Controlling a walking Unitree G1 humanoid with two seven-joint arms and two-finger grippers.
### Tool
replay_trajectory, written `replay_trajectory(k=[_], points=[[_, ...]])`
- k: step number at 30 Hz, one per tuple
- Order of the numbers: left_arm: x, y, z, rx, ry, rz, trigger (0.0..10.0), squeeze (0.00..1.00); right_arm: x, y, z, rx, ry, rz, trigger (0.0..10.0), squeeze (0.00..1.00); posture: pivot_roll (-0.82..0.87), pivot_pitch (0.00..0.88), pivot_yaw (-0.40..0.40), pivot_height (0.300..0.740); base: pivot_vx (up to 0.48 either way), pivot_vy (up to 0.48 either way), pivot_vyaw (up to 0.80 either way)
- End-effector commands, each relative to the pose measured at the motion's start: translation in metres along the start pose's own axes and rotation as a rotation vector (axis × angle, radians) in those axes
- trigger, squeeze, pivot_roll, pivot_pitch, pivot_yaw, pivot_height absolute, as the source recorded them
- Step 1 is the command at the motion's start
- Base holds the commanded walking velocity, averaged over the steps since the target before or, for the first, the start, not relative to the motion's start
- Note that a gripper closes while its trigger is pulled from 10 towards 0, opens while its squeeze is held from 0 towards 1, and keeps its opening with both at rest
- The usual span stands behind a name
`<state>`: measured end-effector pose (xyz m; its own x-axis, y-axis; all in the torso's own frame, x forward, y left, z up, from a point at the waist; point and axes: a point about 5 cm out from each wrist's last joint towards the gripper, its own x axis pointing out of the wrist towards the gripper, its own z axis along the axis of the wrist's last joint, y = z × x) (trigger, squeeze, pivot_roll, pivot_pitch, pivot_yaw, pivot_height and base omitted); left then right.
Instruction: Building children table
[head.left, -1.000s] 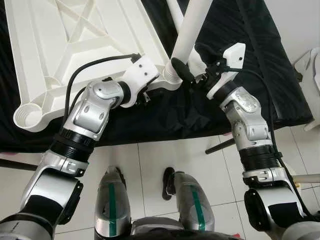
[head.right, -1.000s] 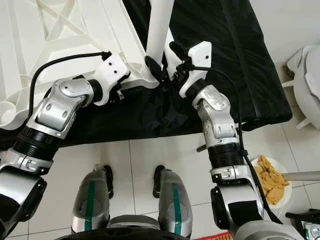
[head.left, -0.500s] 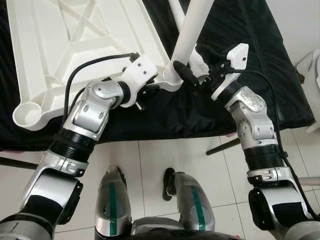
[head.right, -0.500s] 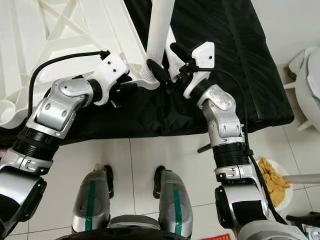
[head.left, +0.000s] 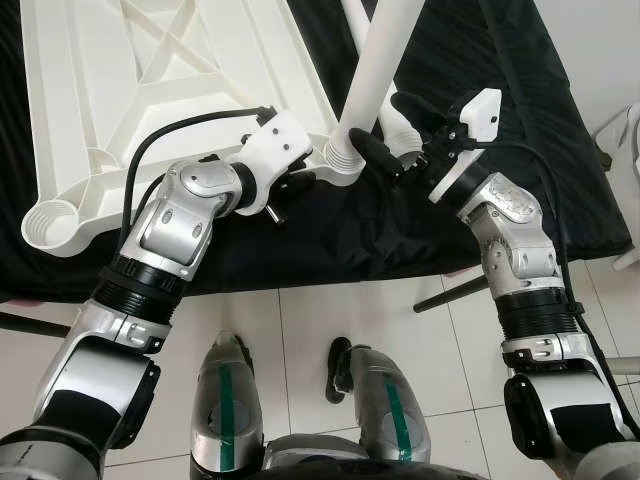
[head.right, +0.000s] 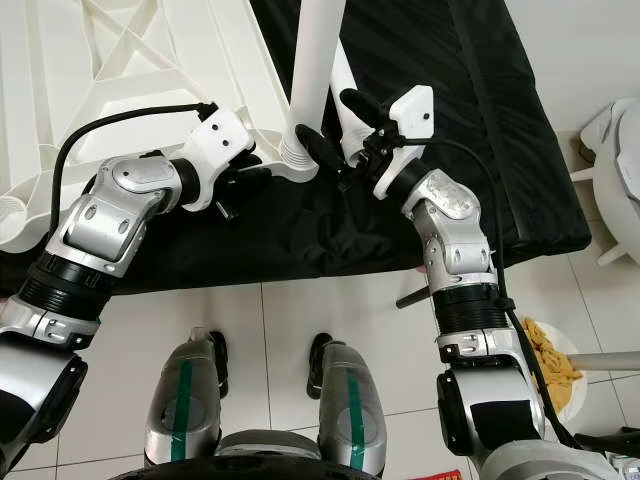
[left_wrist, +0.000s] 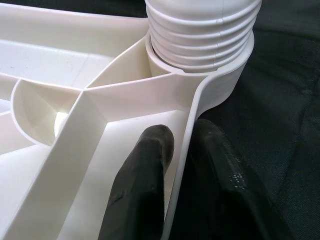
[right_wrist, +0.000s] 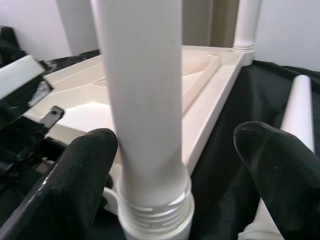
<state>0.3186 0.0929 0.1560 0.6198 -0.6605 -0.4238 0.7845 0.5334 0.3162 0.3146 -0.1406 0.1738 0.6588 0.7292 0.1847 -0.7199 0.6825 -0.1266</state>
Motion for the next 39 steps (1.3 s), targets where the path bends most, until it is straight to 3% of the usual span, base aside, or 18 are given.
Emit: replay_trajectory(k=[1, 9, 20, 35, 36, 39], points=[[0.0, 0.003, -0.002, 0.034, 0.037, 0.023, 10.0, 0.0, -0.001, -0.002, 0.0, 0.009, 0.01, 0.023, 10.0, 0.0, 0.03, 0.08, -0.025, 0.74, 0.0, 0.0, 0.0], [0.0, 0.004, 0.001, 0.041, 0.028, 0.022, 10.0, 0.0, 0.007, 0.0, -0.007, 0.021, 0.043, 0.098, 10.0, 0.0, 0.03, 0.086, -0.029, 0.74, 0.0, 0.0, 0.0], [-0.001, 0.004, 0.004, 0.04, 0.02, 0.031, 10.0, 0.0, 0.022, 0.002, -0.017, 0.047, 0.045, 0.098, 10.0, 0.0, 0.04, 0.095, -0.035, 0.74, 0.0, 0.0, 0.0], [-0.002, 0.006, 0.006, 0.041, 0.016, 0.046, 10.0, 0.0, 0.04, -0.007, -0.018, 0.032, 0.033, 0.08, 10.0, 0.0, 0.05, 0.096, -0.041, 0.74, 0.0, 0.0, 0.0], [-0.002, 0.006, 0.006, 0.042, 0.015, 0.049, 10.0, 0.0, 0.039, -0.009, -0.016, 0.024, 0.03, 0.087, 8.3, 0.0, 0.05, 0.097, -0.043, 0.74, 0.0, 0.0, 0.0], [-0.002, 0.006, 0.006, 0.042, 0.016, 0.05, 10.0, 0.0, 0.039, -0.01, -0.016, 0.022, 0.03, 0.089, 8.3, 0.0, 0.05, 0.097, -0.043, 0.74, 0.0, 0.0, 0.0]])
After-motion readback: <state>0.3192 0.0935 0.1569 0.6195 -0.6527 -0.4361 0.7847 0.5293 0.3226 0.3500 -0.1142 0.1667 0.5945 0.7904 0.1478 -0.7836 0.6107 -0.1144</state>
